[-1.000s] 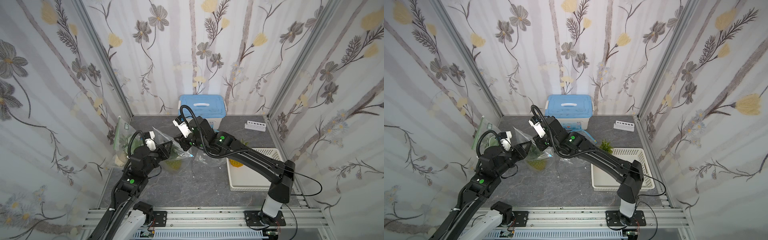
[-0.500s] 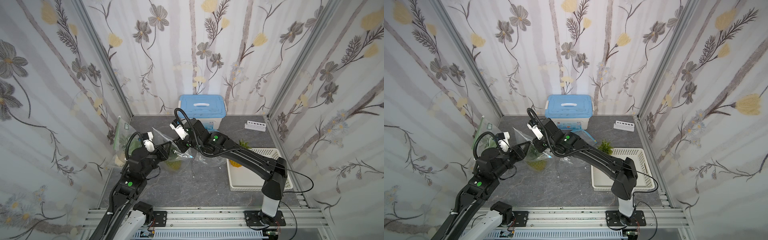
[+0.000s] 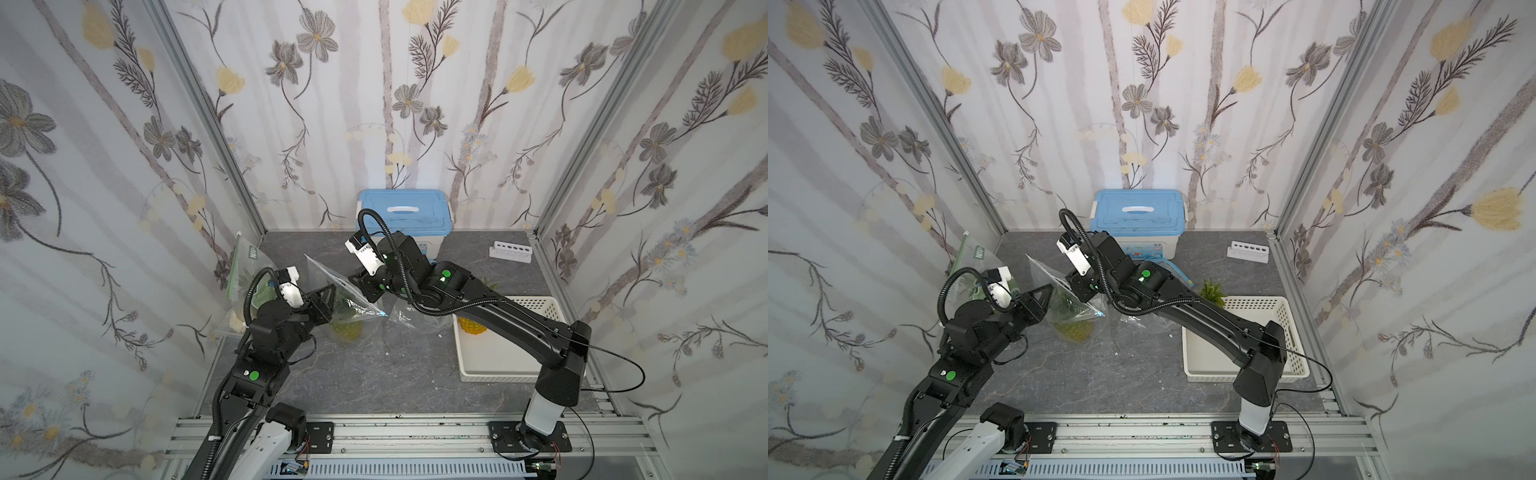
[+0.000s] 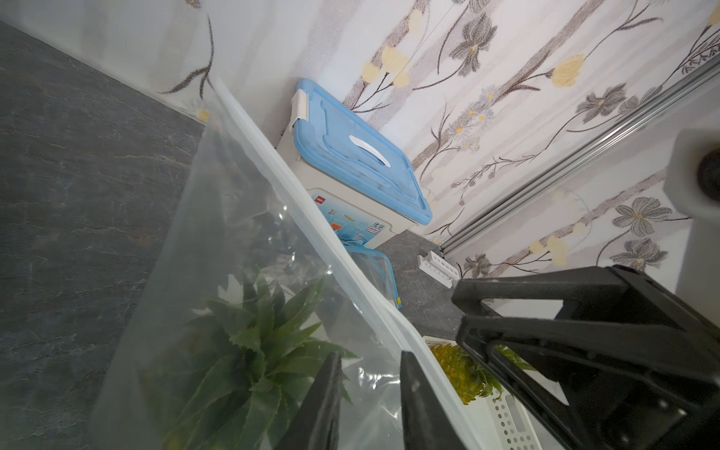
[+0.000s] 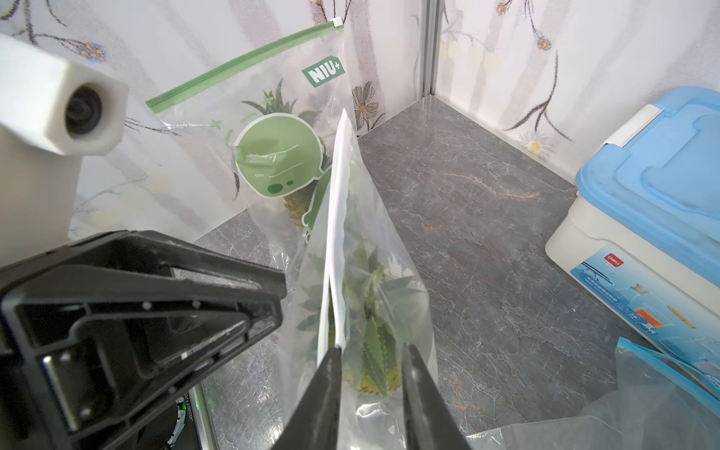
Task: Open the zip-top bag and take out the pineapple
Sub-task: Open the zipper of the food storage bag at the center of the board.
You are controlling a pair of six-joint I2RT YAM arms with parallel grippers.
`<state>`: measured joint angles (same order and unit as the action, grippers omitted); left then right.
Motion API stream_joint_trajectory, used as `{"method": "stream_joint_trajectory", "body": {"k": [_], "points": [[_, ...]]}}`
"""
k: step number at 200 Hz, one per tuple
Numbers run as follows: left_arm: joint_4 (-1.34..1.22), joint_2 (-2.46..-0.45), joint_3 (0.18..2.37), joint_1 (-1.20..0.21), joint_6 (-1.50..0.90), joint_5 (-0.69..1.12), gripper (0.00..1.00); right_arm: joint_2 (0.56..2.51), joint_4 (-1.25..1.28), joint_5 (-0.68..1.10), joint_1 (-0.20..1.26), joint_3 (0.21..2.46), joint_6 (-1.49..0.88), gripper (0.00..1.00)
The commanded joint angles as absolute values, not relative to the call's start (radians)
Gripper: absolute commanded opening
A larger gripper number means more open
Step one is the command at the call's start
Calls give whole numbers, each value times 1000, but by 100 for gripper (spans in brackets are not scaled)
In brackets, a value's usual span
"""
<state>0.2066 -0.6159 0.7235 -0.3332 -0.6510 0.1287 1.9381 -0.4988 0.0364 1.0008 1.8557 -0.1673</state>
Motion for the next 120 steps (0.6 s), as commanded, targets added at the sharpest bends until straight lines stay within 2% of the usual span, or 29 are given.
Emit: {"method": "stream_joint_trajectory", "body": {"k": [1, 120], "points": [[215, -611, 732, -326, -634, 110, 29, 1943, -480, 35, 1010, 1861, -166, 29], [235, -586, 735, -304, -627, 117, 29, 2009, -480, 46, 1003, 1862, -167, 29]]}}
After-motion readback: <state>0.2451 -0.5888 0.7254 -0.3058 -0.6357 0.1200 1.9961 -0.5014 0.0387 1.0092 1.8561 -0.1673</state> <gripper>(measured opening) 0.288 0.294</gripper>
